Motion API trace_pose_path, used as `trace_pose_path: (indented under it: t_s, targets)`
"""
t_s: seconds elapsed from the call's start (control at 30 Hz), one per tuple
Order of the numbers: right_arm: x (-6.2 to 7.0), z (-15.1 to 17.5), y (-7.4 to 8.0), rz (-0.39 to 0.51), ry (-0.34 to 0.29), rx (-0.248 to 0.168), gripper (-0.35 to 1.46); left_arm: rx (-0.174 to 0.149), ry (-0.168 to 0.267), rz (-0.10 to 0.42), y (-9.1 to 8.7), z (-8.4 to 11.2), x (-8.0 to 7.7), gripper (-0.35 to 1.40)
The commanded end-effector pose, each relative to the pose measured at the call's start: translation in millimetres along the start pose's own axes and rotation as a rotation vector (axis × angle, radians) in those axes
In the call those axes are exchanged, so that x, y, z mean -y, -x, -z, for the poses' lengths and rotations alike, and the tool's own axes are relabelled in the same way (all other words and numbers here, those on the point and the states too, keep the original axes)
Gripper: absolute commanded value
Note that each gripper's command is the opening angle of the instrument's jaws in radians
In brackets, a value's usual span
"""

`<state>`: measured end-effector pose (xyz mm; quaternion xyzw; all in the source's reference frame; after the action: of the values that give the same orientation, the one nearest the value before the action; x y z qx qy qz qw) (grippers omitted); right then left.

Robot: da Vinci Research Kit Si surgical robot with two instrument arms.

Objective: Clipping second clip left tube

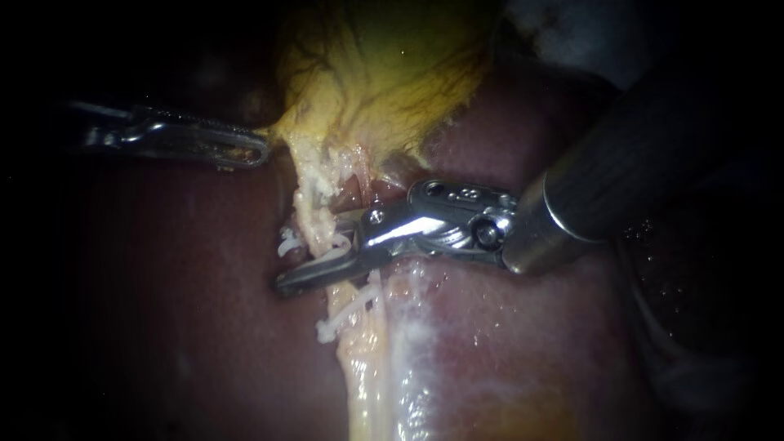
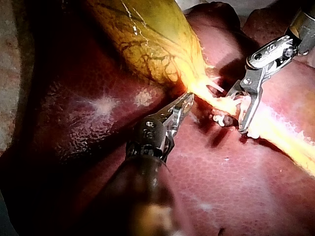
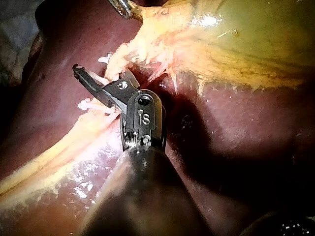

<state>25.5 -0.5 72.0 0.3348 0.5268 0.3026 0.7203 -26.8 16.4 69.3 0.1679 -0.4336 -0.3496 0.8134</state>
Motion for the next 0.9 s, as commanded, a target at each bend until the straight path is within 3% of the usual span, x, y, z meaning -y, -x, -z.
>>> trace_pose_path:
  t_s: [0.03, 0.37, 0.7, 0.9]
  targets:
    - [0.0, 0.0, 0.1, 0.000, -0.002, 0.001, 0.47, 0.000, 0.000, 0.000, 0.0, 0.0, 0.0, -0.35]
    - [0.7, -0.6, 2.6, 0.027, -0.096, 0.053, 0.48, 0.000, 0.000, 0.000, 0.0, 0.0, 0.0, -0.35]
    - [1.4, -0.9, 5.6, -0.034, -0.224, 0.126, 0.48, 0.000, 0.000, 0.000, -0.1, 0.0, -0.1, -0.35]
    - [0.9, -1.2, 6.6, -0.116, -0.347, 0.102, 0.47, 0.000, 0.000, 0.000, 0.0, 0.0, -0.1, -0.35]
